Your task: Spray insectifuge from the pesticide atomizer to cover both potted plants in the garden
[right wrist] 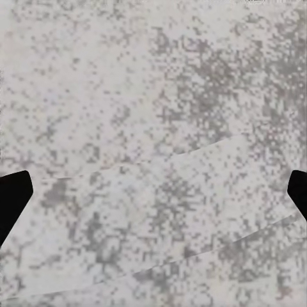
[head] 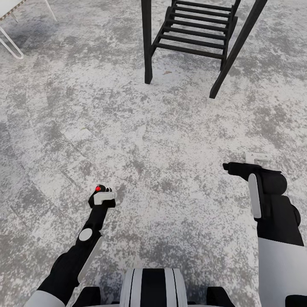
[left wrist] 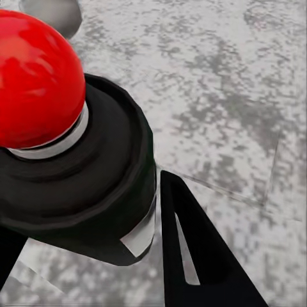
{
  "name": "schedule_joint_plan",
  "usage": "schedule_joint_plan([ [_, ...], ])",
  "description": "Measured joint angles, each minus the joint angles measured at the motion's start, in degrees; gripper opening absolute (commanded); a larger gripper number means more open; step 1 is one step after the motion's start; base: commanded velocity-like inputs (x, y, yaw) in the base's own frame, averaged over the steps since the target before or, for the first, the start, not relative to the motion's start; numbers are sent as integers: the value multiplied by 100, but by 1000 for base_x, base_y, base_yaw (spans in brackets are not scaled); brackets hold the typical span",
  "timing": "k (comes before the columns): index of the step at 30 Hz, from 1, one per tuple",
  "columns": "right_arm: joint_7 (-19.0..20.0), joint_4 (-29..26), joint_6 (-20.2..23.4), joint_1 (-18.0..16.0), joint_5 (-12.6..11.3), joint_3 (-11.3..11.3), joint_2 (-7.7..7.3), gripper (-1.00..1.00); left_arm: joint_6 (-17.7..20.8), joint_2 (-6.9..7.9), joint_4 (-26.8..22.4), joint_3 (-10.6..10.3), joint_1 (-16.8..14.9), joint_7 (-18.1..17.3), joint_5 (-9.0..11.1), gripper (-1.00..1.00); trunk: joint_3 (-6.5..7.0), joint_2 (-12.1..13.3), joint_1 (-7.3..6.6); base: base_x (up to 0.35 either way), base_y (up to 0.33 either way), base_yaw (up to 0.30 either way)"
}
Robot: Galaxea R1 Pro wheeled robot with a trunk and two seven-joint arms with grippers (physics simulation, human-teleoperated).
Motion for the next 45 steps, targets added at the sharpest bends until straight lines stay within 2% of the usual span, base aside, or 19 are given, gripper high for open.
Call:
schedule_joint_plan([
  [3, 3, -13, 0, 0, -2, 1, 0, 100, 38, -34, -37, 19, 6, 57, -12, -100, 0, 0, 0, 0, 0, 0],
  [6, 1, -21, 0, 0, -2, -1, 0, 100, 99, -61, -125, 16, 8, 254, -10, -100, 66, 4, -8, 0, 0, 0],
  [9, 5, -23, 5, 0, -4, 1, 0, 100, 226, -65, -174, 21, 7, 320, 24, -100, 132, 8, -16, 0, 0, 0],
  [14, 9, -50, 8, 0, -10, -2, 0, 100, 472, -70, -529, -2, 10, 333, 61, -100, 243, 15, -29, 0, 0, 0],
  [17, 7, -57, 8, 0, -10, -3, -1, 100, 962, -83, -1043, -52, 38, 294, 95, -100, 310, 19, -37, 0, 0, 0],
  [19, 4, -58, 8, -2, -10, -3, -5, 100, 1432, -136, -1362, -131, 42, 287, 91, -100, 354, 21, -42, 0, 0, 0],
  [20, 6, -59, 8, -1, -10, -4, -6, 100, 1786, -190, -1498, -167, 30, 274, 91, -100, 377, 23, -44, 0, 0, 0],
  [24, 4, -102, 9, -5, -15, -4, -20, 100, 2888, -352, -1771, -209, -30, 270, 72, -100, 465, 28, -55, 0, 0, 0],
  [28, 1, -123, 3, -8, -7, -11, -94, 100, 3519, -400, -1869, -202, -43, 268, 86, -100, 554, 33, -65, 0, 0, 0],
  [34, 5, -129, -11, -7, -12, -14, -152, 100, 4011, -442, -2156, -235, -19, 267, 88, -100, 687, 41, -80, 0, 0, 0],
  [38, 9, -128, -11, -8, -13, -13, -157, 100, 4129, -446, -2308, -273, 57, 245, 95, -100, 775, 47, -91, 0, 0, 0],
  [45, 4, -122, -9, -7, -11, -13, -164, 100, 4284, -396, -2338, -171, 138, -232, 99, -100, 931, 56, -109, 0, 0, 0],
])
